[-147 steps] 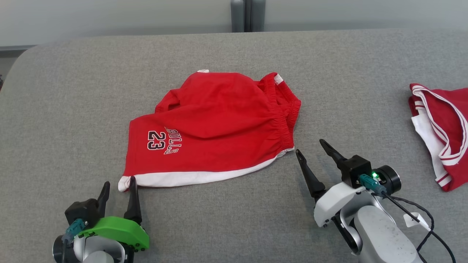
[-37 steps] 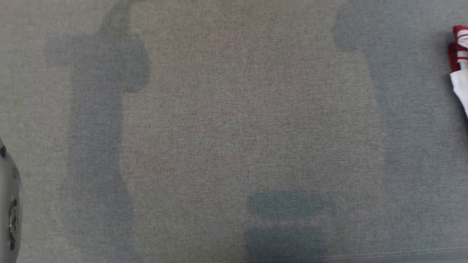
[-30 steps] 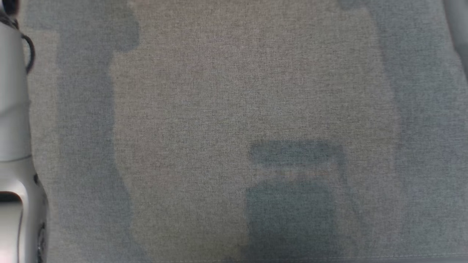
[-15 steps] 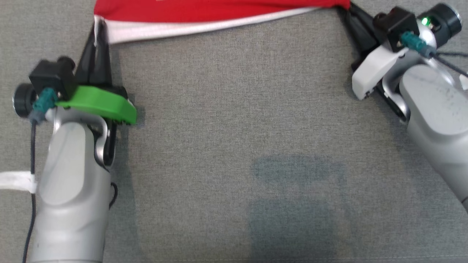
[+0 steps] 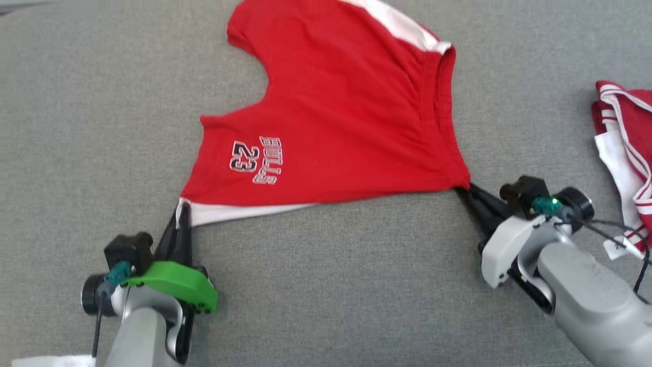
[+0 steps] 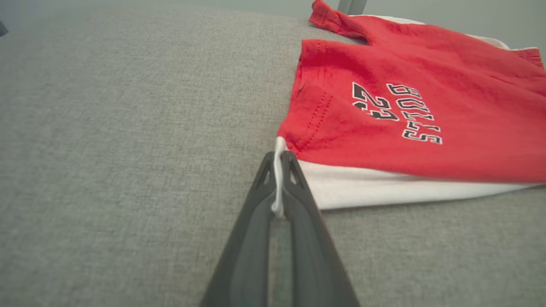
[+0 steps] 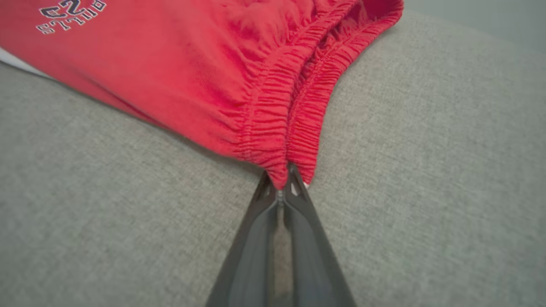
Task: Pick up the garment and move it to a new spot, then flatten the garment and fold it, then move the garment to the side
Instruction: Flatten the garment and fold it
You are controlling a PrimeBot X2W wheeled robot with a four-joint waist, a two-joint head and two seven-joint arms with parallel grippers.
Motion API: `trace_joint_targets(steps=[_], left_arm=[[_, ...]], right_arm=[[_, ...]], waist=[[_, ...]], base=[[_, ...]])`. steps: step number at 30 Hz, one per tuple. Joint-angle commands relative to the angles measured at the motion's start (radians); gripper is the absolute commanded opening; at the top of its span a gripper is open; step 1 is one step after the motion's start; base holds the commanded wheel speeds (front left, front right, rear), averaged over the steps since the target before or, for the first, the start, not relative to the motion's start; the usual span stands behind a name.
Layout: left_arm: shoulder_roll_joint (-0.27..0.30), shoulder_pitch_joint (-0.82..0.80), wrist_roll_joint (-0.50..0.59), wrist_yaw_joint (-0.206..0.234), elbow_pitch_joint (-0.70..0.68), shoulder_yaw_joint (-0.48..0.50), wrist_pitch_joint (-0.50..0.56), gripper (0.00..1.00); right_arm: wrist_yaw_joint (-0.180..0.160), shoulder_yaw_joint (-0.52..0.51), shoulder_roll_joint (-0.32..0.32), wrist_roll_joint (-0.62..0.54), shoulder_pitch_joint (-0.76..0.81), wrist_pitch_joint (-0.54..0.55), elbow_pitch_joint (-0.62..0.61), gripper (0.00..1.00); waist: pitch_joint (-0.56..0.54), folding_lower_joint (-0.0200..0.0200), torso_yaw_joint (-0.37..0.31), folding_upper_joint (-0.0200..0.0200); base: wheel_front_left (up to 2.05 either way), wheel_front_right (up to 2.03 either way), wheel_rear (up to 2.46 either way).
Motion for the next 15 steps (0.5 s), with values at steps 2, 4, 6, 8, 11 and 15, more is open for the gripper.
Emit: trace_joint_targets(steps=[2, 4, 6, 8, 11, 15], left_arm=[[0.013, 0.065, -0.003, 0.005, 0.015, 0.018, 0.001, 0.00], [0.009, 0.110, -0.003, 0.005, 0.027, 0.018, 0.001, 0.00], [0.008, 0.152, -0.005, 0.005, 0.033, 0.022, 0.001, 0.00], [0.006, 0.193, -0.005, 0.005, 0.036, 0.022, 0.001, 0.00], [0.004, 0.250, 0.008, 0.005, 0.038, 0.007, 0.001, 0.00], [0.002, 0.305, 0.015, 0.005, 0.044, -0.001, 0.001, 0.00]], right_arm=[[-0.002, -0.002, -0.004, 0.010, 0.092, 0.014, 0.030, 0.00], [-0.003, -0.007, 0.009, 0.019, 0.145, 0.013, 0.038, 0.00], [-0.003, -0.007, 0.020, 0.023, 0.193, 0.013, 0.046, 0.00], [-0.003, -0.002, 0.034, 0.030, 0.241, 0.013, 0.055, 0.00], [-0.003, 0.007, 0.052, 0.040, 0.301, 0.013, 0.062, 0.00], [-0.002, 0.051, 0.069, 0.048, 0.359, 0.012, 0.065, 0.00]], waist=[[-0.161, 0.0001, -0.009, 0.0000], [-0.204, 0.0001, -0.008, 0.0000], [-0.240, 0.0001, -0.006, 0.0000], [-0.279, 0.0001, -0.004, 0.0000], [-0.323, 0.0001, -0.003, 0.0000], [-0.356, 0.0001, -0.002, 0.0000]], base=[[0.00, 0.00, 0.00], [0.00, 0.00, 0.00], [0.00, 0.00, 0.00], [0.00, 0.00, 0.00], [0.00, 0.00, 0.00], [0.00, 0.00, 0.00]])
